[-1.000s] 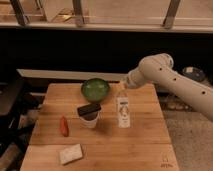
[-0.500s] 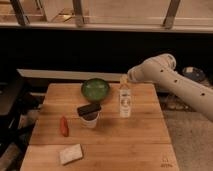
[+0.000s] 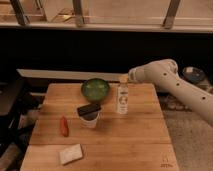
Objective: Stand the bottle upright
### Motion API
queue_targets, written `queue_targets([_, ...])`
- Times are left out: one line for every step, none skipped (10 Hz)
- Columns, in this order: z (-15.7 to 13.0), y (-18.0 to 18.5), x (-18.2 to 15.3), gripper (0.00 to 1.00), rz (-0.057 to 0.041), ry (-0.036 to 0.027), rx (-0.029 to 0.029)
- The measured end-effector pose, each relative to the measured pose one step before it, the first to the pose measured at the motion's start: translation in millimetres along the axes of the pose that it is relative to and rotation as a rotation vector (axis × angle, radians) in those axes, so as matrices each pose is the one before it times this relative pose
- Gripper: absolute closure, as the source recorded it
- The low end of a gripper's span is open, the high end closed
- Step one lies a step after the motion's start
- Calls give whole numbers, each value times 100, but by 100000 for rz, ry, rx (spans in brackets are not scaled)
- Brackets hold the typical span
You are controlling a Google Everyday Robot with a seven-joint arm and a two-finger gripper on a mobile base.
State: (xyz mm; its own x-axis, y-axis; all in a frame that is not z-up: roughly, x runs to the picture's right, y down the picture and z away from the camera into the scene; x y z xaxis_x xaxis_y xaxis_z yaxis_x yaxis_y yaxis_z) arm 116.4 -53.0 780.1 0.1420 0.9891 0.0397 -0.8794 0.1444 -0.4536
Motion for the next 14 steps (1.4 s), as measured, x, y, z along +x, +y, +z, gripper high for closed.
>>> queue_targets([-92, -76, -37, 100, 108, -745, -624])
queue_targets([7, 3, 9, 100, -29, 15, -1])
queue_targets([68, 95, -26, 100, -123, 53, -113])
queue_targets([48, 86, -40, 100, -96, 13, -103])
queue_targets([-13, -35, 18, 100, 32, -4, 40])
queue_targets([-60, -41, -31, 100, -2, -129, 39])
queue_targets([87, -154, -255, 100, 229, -1048, -90])
queue_targets([193, -252, -387, 100, 514, -1757, -396])
queue_targets([313, -631, -527, 100, 854, -2859, -498])
queue_targets([283, -1050, -19, 100, 63, -1456, 795])
queue_targets([290, -863, 170, 100, -192, -697, 850])
queue_targets([386, -1098, 214, 100, -533, -980, 1169])
queue_targets([352, -804, 17, 100, 263, -1470, 377])
queue_targets([176, -393, -66, 100, 19, -898, 167])
